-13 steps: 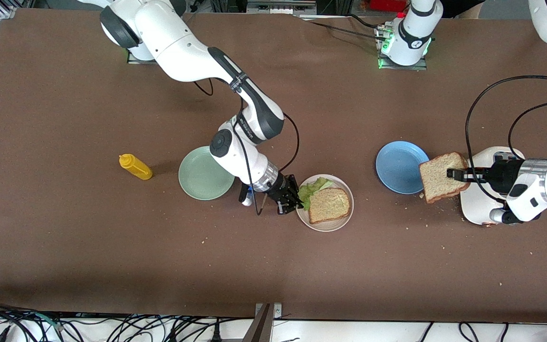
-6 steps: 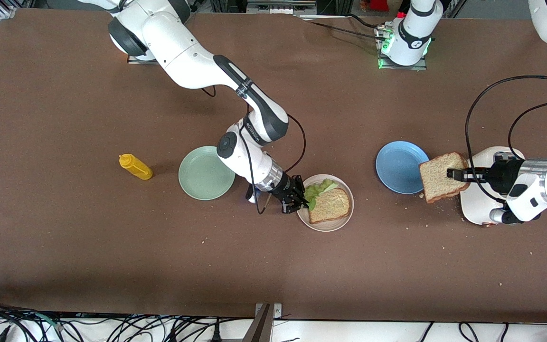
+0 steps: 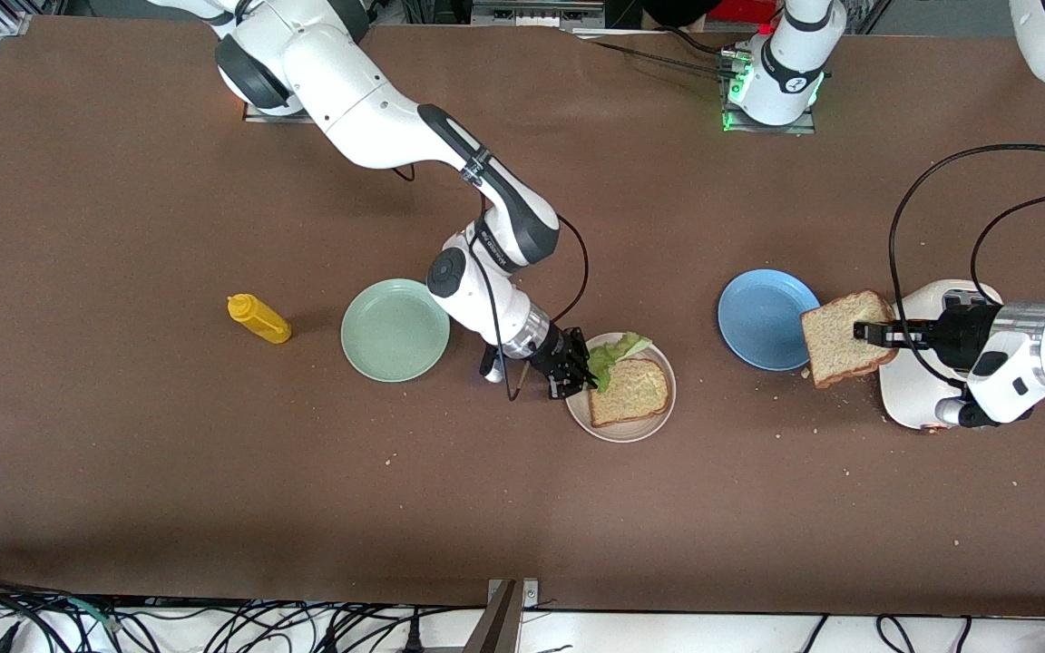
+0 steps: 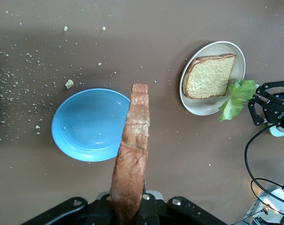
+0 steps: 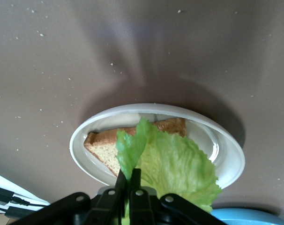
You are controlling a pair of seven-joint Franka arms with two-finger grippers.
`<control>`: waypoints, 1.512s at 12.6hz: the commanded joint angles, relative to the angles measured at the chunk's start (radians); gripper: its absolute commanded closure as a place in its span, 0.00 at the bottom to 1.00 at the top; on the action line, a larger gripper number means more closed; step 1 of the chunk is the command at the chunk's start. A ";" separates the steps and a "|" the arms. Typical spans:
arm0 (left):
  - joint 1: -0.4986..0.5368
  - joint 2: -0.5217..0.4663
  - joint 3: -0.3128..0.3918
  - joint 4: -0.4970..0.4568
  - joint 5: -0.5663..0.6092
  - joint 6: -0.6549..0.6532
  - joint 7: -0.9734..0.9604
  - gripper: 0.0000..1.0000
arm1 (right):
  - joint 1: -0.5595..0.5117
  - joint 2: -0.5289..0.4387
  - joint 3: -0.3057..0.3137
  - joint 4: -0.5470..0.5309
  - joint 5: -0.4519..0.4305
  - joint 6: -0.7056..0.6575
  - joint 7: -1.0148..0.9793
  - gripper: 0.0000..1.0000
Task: Make sandwich in beige plate with both arms
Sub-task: 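Lower the lettuce leaf onto the toast and open the right gripper, then lay the second toast on the lettuce while the right gripper withdraws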
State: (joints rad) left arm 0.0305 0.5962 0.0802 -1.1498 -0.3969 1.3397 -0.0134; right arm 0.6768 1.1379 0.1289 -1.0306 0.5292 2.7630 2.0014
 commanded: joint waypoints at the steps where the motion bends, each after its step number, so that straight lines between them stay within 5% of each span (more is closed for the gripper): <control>1: 0.000 0.005 0.003 0.016 -0.013 -0.002 -0.011 1.00 | 0.001 0.033 0.005 0.052 -0.005 0.007 -0.018 0.87; 3: 0.000 0.004 0.003 0.016 -0.013 -0.002 -0.011 1.00 | 0.001 0.034 0.003 0.052 -0.005 0.006 -0.018 0.57; 10: -0.010 0.026 -0.007 0.018 -0.031 0.039 -0.013 1.00 | 0.000 0.028 -0.011 0.052 -0.005 0.003 -0.016 0.02; 13: -0.043 0.107 -0.011 0.015 -0.210 0.084 0.007 1.00 | -0.023 -0.009 -0.021 0.052 -0.006 -0.050 -0.027 0.01; 15: -0.046 0.177 -0.013 0.013 -0.372 0.125 0.012 1.00 | -0.075 -0.081 -0.020 0.052 -0.035 -0.228 -0.106 0.01; 19: -0.125 0.257 -0.013 -0.022 -0.569 0.176 0.182 1.00 | -0.158 -0.222 -0.023 0.044 -0.229 -0.564 -0.315 0.01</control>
State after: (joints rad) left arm -0.0561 0.8385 0.0603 -1.1592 -0.8953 1.4877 0.0978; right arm 0.5480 0.9840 0.1025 -0.9533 0.3724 2.3250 1.7779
